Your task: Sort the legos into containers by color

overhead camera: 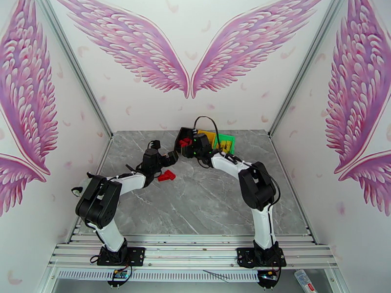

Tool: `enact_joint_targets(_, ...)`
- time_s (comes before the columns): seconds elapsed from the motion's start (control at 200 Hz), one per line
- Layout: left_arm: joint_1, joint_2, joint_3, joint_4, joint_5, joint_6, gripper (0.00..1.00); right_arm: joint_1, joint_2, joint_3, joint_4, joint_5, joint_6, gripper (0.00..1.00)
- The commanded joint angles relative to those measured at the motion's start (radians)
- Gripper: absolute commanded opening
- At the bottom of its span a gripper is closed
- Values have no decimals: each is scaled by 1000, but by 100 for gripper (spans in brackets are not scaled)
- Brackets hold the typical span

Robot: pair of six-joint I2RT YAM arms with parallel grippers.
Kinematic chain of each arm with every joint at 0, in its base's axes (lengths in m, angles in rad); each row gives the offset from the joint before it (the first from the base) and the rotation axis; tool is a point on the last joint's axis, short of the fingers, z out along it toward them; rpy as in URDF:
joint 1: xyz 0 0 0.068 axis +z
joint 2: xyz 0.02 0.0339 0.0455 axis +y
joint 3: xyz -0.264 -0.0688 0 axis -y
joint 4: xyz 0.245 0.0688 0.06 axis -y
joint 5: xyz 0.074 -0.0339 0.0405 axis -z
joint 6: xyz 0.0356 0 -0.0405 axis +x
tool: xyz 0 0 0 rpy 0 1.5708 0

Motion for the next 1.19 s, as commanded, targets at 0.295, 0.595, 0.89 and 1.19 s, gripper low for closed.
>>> enact_joint_targets(0.295, -3, -67, -61, -131, -134, 93, 99, -68, 359, 597, -234, -43, 58, 61)
enact_joint_targets(0.595, -3, -107, -164, -187, -198, 101, 98, -56, 241, 461, -163, -95, 30, 78)
enact_joint_targets(0.89, -25, -226, -286, -217, -198, 79, 96, 15, -18, 121, -41, -69, -58, 89)
enact_joint_targets(1.19, -109, -260, -334, -292, -248, 56, 90, 82, -234, -202, 54, -16, -70, 90)
